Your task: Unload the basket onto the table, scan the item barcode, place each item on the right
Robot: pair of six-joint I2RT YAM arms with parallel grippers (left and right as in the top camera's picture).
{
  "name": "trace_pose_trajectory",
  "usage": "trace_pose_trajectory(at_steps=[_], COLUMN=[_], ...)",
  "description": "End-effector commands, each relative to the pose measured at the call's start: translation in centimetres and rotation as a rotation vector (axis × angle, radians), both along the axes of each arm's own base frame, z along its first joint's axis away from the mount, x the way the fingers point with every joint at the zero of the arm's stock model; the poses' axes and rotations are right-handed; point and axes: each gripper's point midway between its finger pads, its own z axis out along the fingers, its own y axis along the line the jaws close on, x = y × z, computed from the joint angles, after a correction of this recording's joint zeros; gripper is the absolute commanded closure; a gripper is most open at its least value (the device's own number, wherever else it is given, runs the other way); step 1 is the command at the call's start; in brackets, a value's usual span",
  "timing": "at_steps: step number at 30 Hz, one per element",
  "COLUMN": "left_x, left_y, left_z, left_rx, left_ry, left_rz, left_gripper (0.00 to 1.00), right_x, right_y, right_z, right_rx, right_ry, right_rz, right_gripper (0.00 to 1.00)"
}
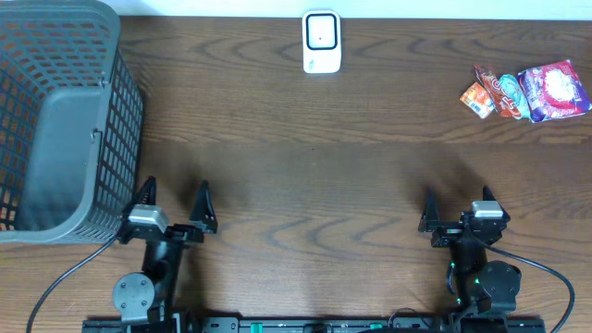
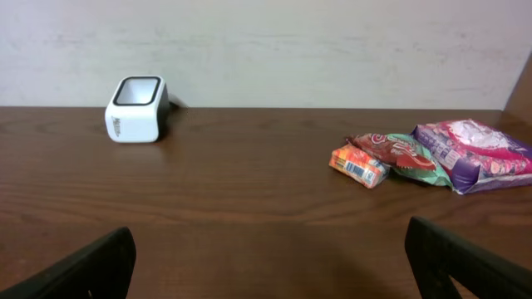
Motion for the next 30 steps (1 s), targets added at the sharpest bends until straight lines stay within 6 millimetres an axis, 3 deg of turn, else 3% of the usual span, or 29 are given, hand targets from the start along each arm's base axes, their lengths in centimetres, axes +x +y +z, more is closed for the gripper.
trace_pose_trajectory(at_steps=[1,11,19,30], left_x=[0.0,0.2,0.2,0.1], left_y=[-0.5,1.8,2.0,1.7], left_z=[-0.5,-7.0,-7.0,-7.1], left_rx=[0.061,0.05,0.221,0.228], left_ry=[-0.004,0.267,0.252,0.255], left_rz=[-0.006,0.125,0.132,0.128], left_gripper=[0.02,0.02,0.02,0.02], right_x=[0.0,0.0,0.0,0.0], right_y=[-0.2,-0.2,-0.2,-0.2], right_z=[-0.1,-0.1,-0.1,-0.1], right_rx=[0.0,0.0,-0.001,-0.001], right_ry=[0.0,0.0,0.0,0.0], right_rz=[-0.01,-0.01,-0.01,-0.01], right_gripper=[0.01,0.01,0.01,0.01])
